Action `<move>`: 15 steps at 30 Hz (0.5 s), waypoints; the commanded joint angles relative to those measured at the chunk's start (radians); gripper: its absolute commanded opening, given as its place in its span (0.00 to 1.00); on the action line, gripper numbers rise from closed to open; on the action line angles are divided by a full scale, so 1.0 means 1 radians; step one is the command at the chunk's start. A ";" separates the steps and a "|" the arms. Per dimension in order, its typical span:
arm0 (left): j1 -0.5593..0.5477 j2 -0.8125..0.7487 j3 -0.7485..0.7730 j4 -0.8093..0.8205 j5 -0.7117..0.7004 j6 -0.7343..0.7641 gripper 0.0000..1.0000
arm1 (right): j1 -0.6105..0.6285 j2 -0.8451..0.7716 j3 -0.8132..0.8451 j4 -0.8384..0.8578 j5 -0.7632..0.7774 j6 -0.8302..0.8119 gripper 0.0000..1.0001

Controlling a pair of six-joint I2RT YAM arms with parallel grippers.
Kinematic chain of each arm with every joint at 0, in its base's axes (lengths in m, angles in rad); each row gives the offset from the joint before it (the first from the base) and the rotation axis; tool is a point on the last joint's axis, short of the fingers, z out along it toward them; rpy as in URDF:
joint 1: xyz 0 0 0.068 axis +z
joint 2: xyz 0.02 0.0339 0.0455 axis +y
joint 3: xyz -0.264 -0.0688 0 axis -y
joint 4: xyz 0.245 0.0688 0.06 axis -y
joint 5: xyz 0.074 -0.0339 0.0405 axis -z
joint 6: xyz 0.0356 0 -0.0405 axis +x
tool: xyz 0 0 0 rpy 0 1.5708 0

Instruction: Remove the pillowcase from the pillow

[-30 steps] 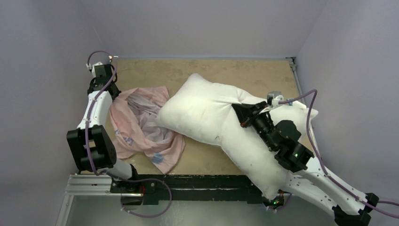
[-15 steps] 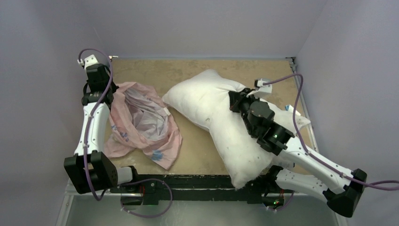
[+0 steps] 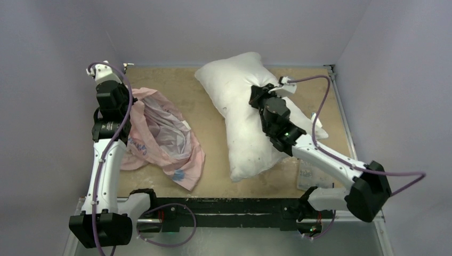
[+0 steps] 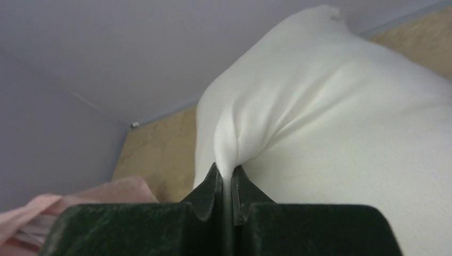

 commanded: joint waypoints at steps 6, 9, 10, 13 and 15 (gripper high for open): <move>0.000 0.023 0.005 0.020 -0.023 0.001 0.00 | 0.023 0.286 0.017 0.268 -0.445 0.091 0.00; 0.000 0.025 0.006 0.022 0.016 0.000 0.08 | 0.024 0.262 0.017 0.252 -0.472 0.060 0.22; 0.000 0.026 0.006 0.023 0.034 0.000 0.12 | 0.023 0.248 0.020 0.241 -0.482 0.045 0.30; -0.002 0.028 0.005 0.031 0.108 0.000 0.22 | 0.023 0.178 0.039 0.197 -0.454 -0.003 0.52; -0.008 0.024 0.003 0.038 0.159 0.004 0.31 | 0.023 0.123 0.048 0.170 -0.397 -0.035 0.65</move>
